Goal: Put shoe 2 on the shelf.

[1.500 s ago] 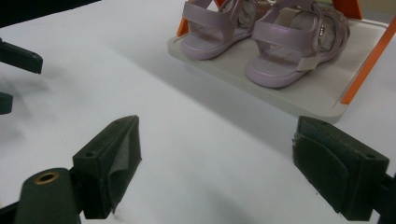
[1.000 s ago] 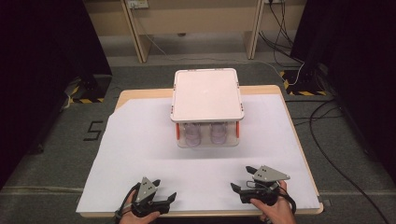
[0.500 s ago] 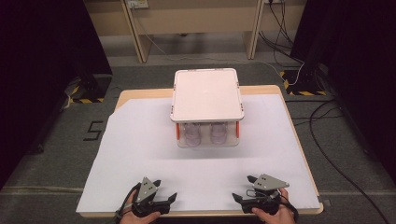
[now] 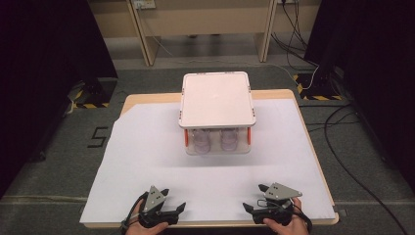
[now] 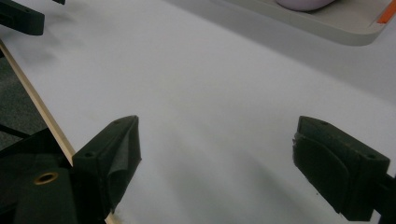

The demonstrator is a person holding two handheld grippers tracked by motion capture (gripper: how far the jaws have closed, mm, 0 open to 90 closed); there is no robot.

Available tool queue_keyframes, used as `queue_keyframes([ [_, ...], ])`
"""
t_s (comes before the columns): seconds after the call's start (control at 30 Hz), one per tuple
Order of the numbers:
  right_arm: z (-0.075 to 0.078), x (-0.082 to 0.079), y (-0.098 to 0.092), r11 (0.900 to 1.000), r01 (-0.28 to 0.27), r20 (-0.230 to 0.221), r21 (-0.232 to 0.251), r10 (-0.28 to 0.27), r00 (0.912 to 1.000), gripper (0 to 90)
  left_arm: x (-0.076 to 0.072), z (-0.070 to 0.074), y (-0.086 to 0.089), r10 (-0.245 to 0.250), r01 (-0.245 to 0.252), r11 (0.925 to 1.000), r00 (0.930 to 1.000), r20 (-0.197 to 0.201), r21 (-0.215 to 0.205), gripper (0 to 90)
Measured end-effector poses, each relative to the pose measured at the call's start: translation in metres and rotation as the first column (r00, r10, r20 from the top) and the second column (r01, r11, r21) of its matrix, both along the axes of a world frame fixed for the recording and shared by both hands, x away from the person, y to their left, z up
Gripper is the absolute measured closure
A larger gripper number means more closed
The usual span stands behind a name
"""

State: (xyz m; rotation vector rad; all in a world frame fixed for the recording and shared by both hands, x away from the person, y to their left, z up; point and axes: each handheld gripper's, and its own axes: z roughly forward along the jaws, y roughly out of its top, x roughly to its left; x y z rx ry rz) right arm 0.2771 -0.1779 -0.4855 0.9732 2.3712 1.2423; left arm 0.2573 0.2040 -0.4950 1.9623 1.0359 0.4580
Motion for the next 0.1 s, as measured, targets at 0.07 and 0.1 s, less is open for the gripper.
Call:
queue_keyframes([
  [0.07, 0.0004, -0.0001, -0.0001, 1.0, 0.0, 0.0, -0.004, 0.0, 1.0, 15.9, 0.0001, 0.0001, 0.0002, 0.002, -0.002, 1.0, 1.0, 0.0, -0.002, 21.5],
  [0.1, 0.0005, -0.0001, 0.0, 1.0, 0.001, 0.0, -0.003, -0.001, 1.0, 15.9, 0.0001, 0.0001, 0.0002, 0.002, -0.002, 1.0, 1.0, 0.0, -0.002, 21.5],
])
